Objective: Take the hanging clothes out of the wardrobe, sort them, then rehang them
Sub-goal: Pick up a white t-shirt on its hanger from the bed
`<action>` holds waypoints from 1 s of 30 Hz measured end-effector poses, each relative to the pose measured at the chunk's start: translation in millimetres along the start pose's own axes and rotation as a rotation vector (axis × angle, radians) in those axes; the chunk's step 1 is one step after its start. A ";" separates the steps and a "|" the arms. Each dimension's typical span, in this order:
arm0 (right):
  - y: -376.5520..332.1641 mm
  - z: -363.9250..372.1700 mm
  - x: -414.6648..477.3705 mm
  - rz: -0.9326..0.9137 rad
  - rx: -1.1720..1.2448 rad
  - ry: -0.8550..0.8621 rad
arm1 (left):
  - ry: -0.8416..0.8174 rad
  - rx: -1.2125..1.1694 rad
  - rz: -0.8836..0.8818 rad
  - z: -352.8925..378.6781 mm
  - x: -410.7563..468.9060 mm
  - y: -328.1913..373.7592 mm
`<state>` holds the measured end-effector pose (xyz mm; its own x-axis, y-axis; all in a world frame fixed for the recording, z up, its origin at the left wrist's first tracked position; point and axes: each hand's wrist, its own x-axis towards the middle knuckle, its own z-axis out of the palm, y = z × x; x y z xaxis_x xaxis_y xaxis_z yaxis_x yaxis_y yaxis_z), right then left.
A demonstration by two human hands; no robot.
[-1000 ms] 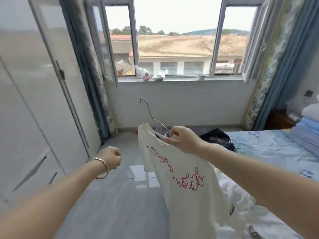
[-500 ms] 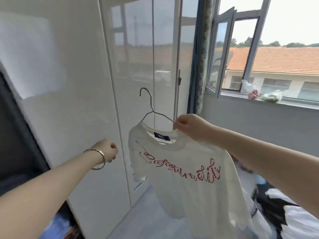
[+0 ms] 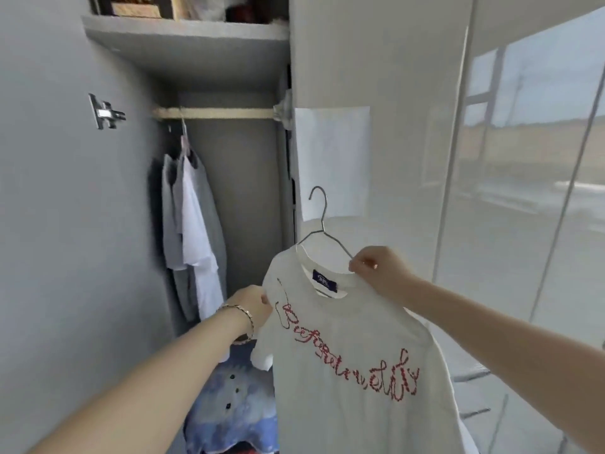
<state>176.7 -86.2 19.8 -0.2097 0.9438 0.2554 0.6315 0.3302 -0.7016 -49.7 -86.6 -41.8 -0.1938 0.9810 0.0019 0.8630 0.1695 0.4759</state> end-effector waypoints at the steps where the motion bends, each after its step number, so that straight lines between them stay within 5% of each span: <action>1: -8.9 8.3 14.7 -0.006 0.007 -0.003 | 0.019 0.001 -0.033 -9.7 2.1 -9.0; 13: -129.6 73.2 199.8 0.035 -0.092 0.066 | 0.193 -0.011 -0.123 -120.4 102.2 -92.9; 30: -253.4 126.4 432.6 -0.283 0.116 0.216 | 0.314 0.247 -0.304 -223.1 238.8 -134.0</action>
<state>-168.3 240.3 224.0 -0.1933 0.7944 0.5758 0.4795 0.5885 -0.6510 -315.7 104.1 91.1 -0.5516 0.8148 0.1785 0.8232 0.4974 0.2735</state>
